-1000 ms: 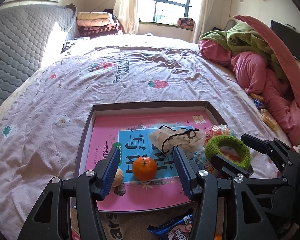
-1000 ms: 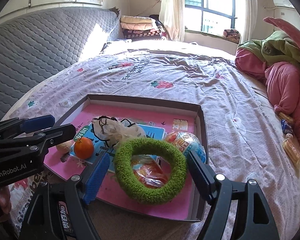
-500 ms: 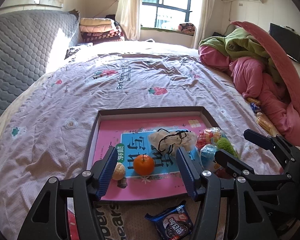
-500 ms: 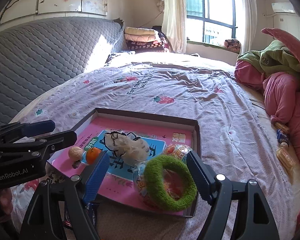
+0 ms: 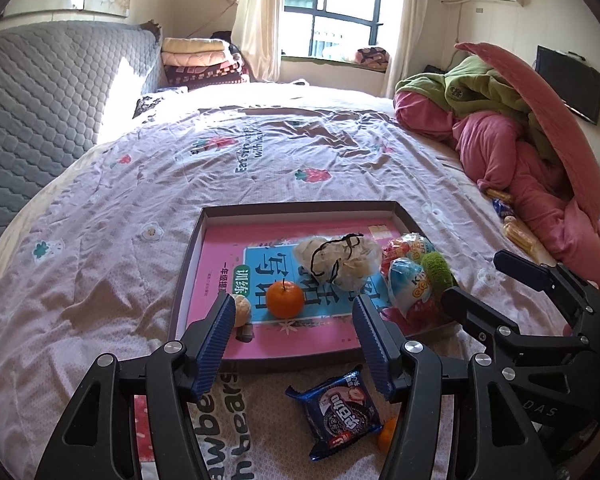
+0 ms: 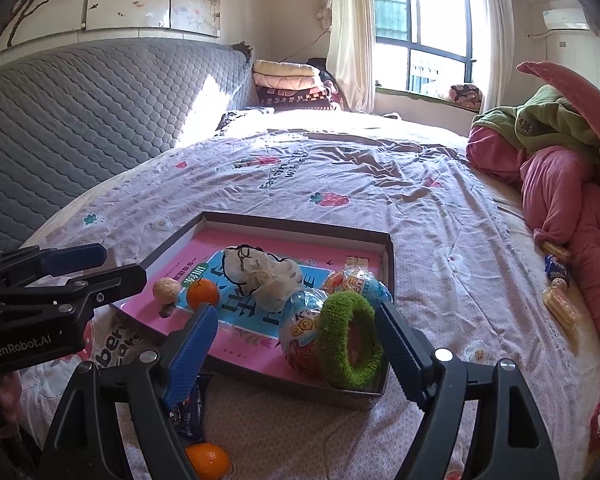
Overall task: Organize objects
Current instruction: 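Withdraw both open grippers up and away from the tray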
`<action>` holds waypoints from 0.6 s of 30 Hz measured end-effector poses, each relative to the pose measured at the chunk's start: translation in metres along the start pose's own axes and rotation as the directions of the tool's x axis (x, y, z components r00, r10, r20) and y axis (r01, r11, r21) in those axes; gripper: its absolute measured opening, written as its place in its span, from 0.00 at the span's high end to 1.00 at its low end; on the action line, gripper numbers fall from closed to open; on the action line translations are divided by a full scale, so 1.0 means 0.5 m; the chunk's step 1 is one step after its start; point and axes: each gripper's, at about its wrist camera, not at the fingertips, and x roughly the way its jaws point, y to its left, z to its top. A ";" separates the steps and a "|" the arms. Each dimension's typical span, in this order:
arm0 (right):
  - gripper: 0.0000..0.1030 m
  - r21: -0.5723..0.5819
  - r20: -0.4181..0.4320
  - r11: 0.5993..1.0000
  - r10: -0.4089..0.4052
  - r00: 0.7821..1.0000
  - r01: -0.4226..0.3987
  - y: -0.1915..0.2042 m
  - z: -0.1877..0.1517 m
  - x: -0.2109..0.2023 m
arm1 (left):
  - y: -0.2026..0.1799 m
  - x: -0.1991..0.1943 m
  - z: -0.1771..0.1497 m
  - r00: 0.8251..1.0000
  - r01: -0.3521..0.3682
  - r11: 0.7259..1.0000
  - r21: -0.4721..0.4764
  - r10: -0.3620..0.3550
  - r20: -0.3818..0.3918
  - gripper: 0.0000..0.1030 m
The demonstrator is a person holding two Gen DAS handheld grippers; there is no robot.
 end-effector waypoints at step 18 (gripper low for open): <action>0.22 -0.009 0.003 1.000 -0.011 1.000 0.011 0.028 -0.052 -0.072 | 0.009 -0.065 -0.061 1.000 0.006 1.000 0.007 -0.006 0.008 0.39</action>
